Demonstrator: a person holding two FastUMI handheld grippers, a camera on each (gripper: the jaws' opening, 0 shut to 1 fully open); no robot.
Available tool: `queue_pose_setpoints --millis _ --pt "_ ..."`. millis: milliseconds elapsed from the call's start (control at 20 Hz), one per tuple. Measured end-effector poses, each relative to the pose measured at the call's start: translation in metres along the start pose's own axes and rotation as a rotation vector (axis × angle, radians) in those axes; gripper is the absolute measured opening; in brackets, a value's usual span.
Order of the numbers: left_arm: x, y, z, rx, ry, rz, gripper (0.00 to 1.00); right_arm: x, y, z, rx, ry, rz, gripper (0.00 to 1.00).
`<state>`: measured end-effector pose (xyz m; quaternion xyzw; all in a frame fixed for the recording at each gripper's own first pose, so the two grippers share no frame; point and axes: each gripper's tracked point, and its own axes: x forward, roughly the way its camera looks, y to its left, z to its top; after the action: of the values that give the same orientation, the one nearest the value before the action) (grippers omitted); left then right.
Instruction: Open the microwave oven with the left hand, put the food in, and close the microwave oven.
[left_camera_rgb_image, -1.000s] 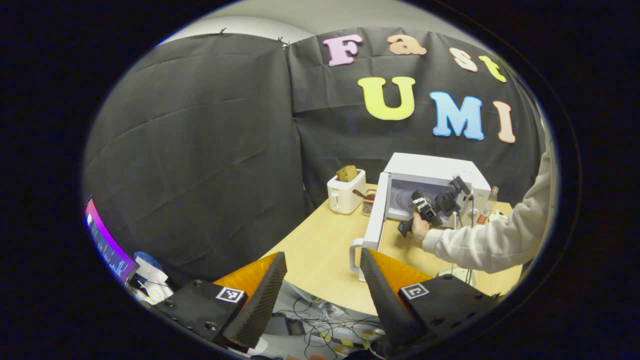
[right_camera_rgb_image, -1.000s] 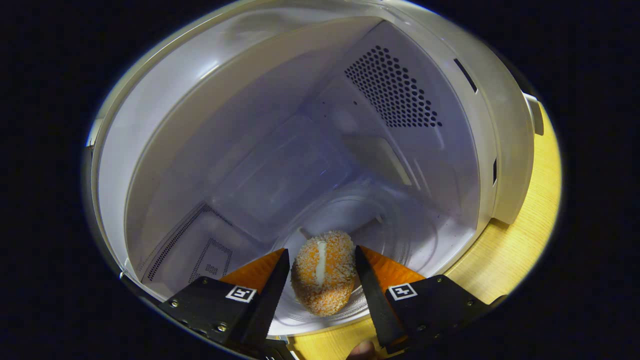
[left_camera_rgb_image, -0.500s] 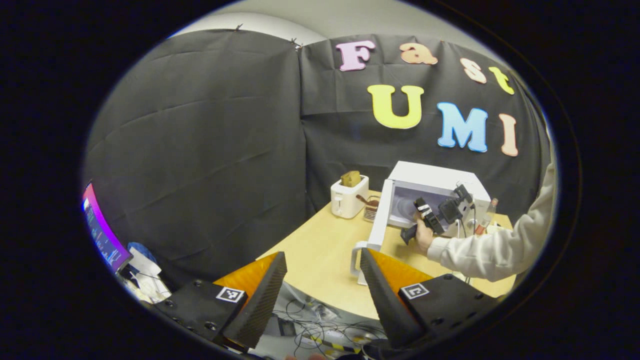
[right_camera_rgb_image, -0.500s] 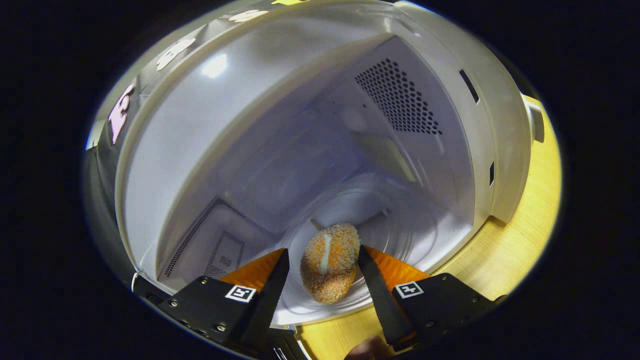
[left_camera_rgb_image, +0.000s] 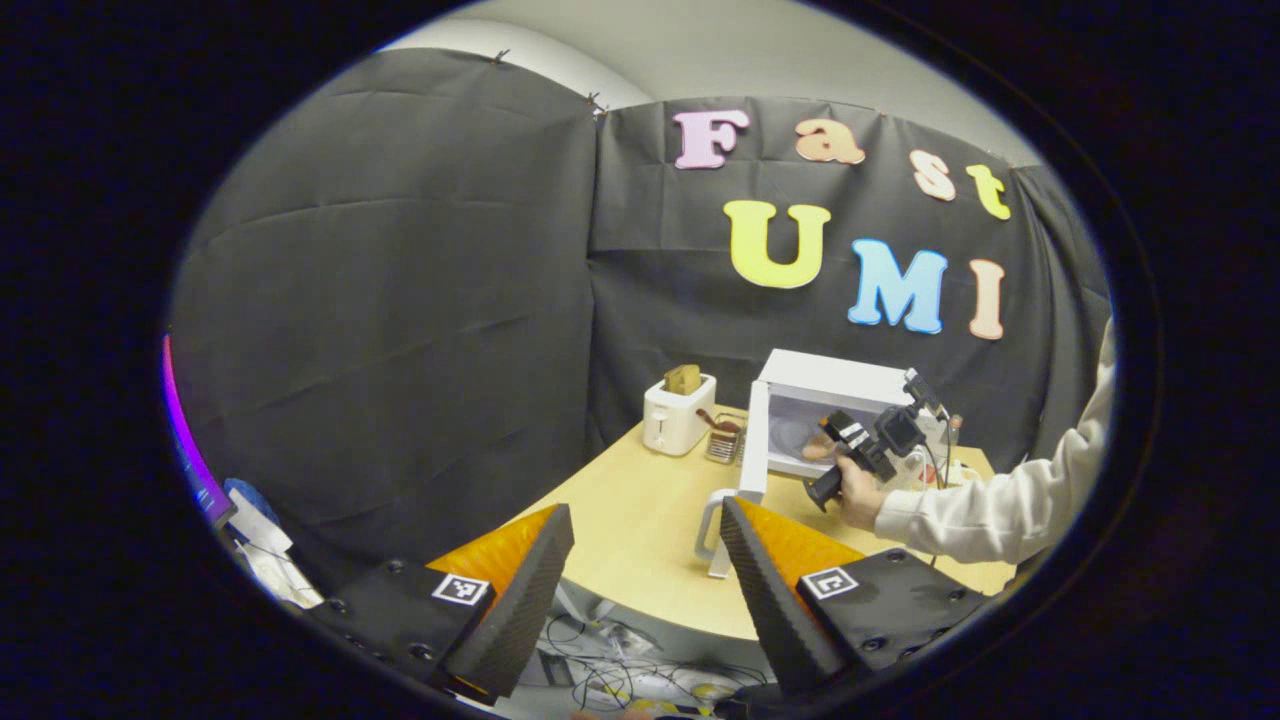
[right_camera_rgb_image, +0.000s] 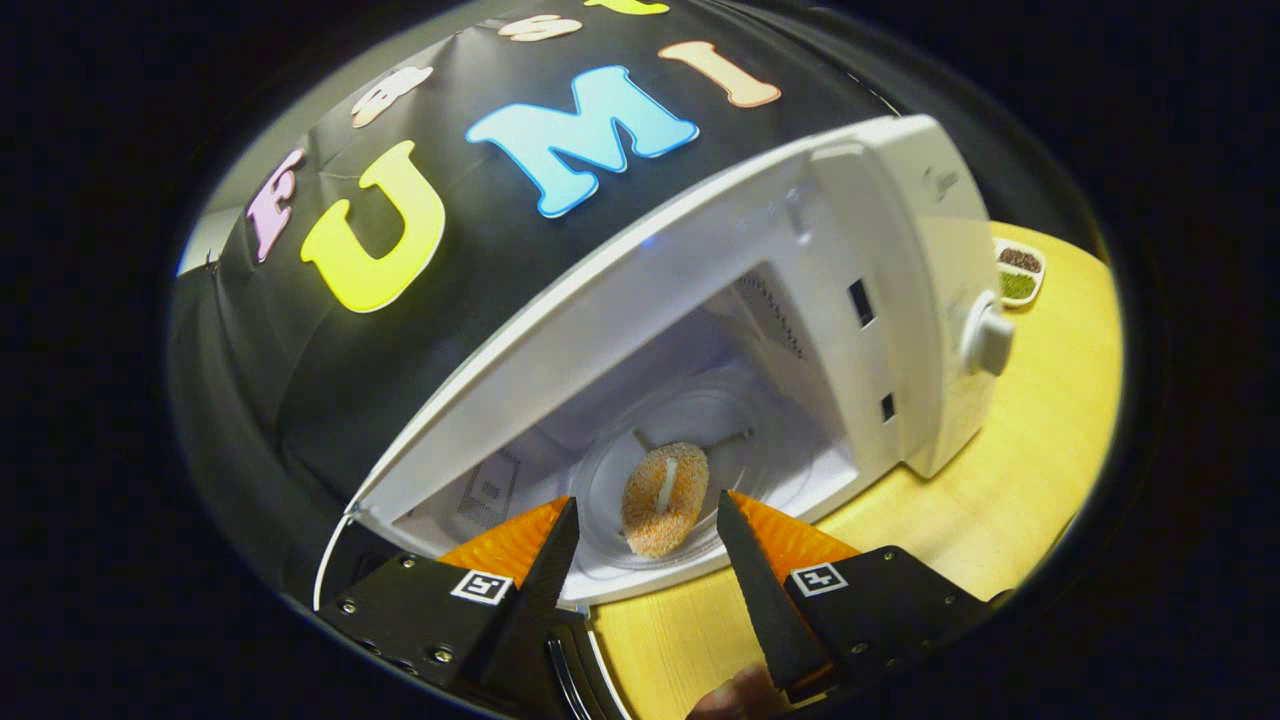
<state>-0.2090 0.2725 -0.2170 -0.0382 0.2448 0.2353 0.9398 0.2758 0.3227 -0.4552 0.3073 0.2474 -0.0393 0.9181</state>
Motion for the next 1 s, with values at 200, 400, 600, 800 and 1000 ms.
queue_pose_setpoints --millis 200,400,600,800,1000 --pt "0.020 0.016 -0.006 0.016 -0.033 -0.103 0.97 -0.073 -0.011 -0.011 -0.080 0.097 0.029 0.86" --pt "0.060 0.032 -0.036 -0.015 -0.011 -0.175 0.94 -0.146 -0.051 -0.013 -0.228 0.183 0.007 0.85" --pt "0.093 0.033 -0.073 -0.038 0.061 -0.219 0.94 -0.207 -0.074 0.001 -0.254 0.237 0.058 0.86" --pt "0.151 0.007 -0.084 -0.049 0.108 -0.241 0.96 -0.250 -0.103 0.022 -0.255 0.261 0.096 0.86" --pt "0.211 -0.017 -0.098 0.039 0.161 -0.190 1.00 -0.288 -0.137 0.035 -0.283 0.319 0.142 0.86"
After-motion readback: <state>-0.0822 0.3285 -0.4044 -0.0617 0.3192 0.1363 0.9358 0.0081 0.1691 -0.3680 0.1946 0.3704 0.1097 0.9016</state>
